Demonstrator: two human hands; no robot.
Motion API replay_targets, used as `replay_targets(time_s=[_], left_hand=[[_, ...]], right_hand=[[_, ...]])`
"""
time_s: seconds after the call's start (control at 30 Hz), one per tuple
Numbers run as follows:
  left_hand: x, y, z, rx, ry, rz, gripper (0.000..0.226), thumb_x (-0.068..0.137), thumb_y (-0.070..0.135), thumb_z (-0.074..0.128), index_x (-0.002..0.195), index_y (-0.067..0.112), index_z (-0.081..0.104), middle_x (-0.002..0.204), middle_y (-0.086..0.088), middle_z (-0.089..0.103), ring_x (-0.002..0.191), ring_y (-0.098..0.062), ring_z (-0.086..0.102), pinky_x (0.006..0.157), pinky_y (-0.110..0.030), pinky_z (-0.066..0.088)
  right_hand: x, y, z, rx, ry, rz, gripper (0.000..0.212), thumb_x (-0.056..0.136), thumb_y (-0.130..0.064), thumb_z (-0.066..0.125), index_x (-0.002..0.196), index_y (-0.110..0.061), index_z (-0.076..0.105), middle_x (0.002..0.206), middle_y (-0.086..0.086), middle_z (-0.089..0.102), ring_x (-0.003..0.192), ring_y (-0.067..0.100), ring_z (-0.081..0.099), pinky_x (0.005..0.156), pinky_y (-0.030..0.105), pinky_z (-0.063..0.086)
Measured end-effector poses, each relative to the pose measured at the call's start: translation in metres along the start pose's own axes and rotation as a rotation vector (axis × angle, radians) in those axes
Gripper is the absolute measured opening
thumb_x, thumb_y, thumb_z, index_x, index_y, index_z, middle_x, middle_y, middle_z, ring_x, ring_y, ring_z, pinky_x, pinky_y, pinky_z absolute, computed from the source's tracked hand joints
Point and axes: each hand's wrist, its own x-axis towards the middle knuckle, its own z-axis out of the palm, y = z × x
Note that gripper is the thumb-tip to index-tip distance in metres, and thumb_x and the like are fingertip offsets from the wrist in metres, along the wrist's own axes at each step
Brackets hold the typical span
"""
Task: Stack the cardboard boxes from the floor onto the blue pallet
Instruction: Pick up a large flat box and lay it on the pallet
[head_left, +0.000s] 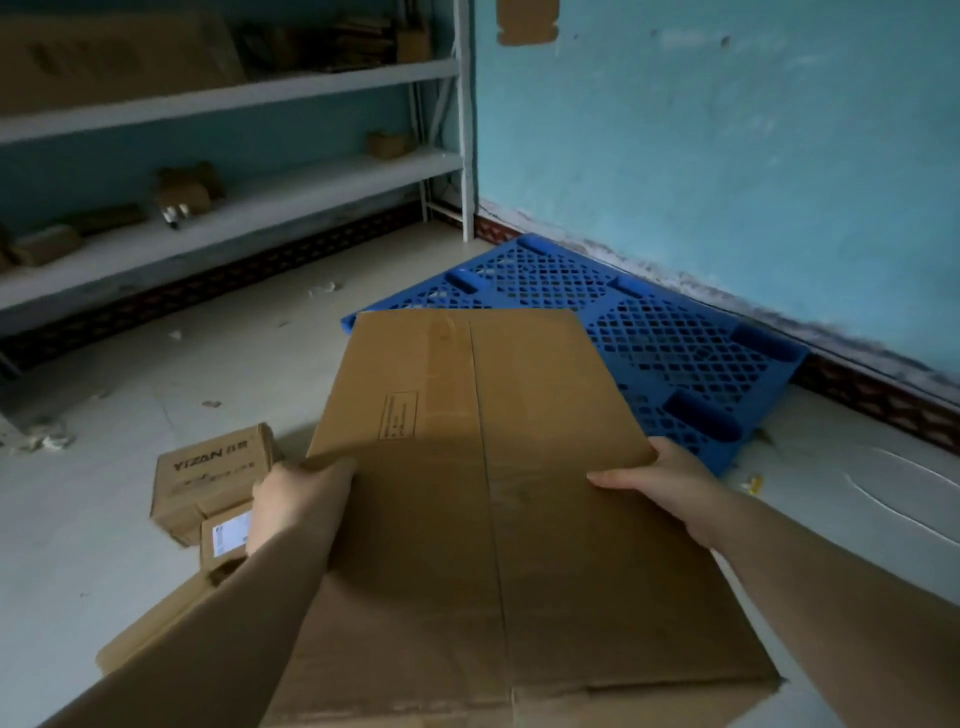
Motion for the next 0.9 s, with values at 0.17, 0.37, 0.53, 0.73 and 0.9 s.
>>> replay_targets(time_s=[0.17, 0.37, 0.53, 0.73, 0.9], left_hand=[[0.026, 0.055, 0.059, 0.059, -0.025, 0.099, 0.023, 0.072, 0.041, 0.054, 0.079, 0.019, 0.057, 0.078, -0.008, 0.065, 0.07, -0.027, 0.062, 0.067, -0.038, 0.055], [0.09, 0.119, 0.196, -0.03, -0.082, 0.081, 0.017, 0.072, 0.035, 0.062, 0.069, 0.018, 0.061, 0.07, -0.007, 0.062, 0.068, -0.028, 0.059, 0.067, -0.038, 0.053], [0.154, 0.168, 0.321, -0.112, -0.158, -0.01, 0.03, 0.077, 0.03, 0.067, 0.059, 0.02, 0.046, 0.059, -0.003, 0.042, 0.054, -0.02, 0.041, 0.055, -0.029, 0.039], [0.21, 0.188, 0.453, 0.244, -0.576, 0.007, 0.054, 0.088, 0.034, 0.058, 0.133, 0.007, 0.043, 0.125, -0.016, 0.052, 0.118, -0.038, 0.048, 0.095, -0.04, 0.039], [0.212, 0.146, 0.507, 0.374, -0.732, 0.213, 0.058, 0.08, 0.038, 0.064, 0.134, 0.027, 0.045, 0.141, -0.006, 0.041, 0.126, -0.029, 0.042, 0.101, -0.041, 0.041]], right_hand=[[0.049, 0.005, -0.039, 0.122, 0.044, 0.021, 0.076, 0.051, -0.036, 0.089, 0.113, -0.022, 0.048, 0.092, -0.003, 0.057, 0.093, 0.024, 0.059, 0.087, 0.046, 0.05], [0.166, 0.014, -0.115, 0.202, 0.079, 0.064, 0.113, 0.049, -0.048, 0.086, 0.143, -0.02, 0.031, 0.15, 0.004, 0.032, 0.133, 0.028, 0.034, 0.11, 0.052, 0.028], [0.266, 0.031, -0.17, 0.149, 0.121, 0.073, 0.086, 0.058, -0.05, 0.082, 0.131, -0.023, 0.046, 0.126, -0.007, 0.05, 0.121, 0.02, 0.045, 0.095, 0.035, 0.03], [0.348, 0.088, -0.14, -0.231, 0.182, 0.204, 0.132, 0.057, -0.046, 0.084, 0.148, -0.025, -0.009, 0.158, 0.004, -0.003, 0.144, 0.027, 0.008, 0.116, 0.042, 0.017], [0.377, 0.105, -0.016, -0.877, -0.164, -0.131, 0.133, 0.056, -0.06, 0.076, 0.137, -0.041, -0.029, 0.144, -0.007, -0.041, 0.131, 0.023, -0.036, 0.103, 0.068, -0.011]])
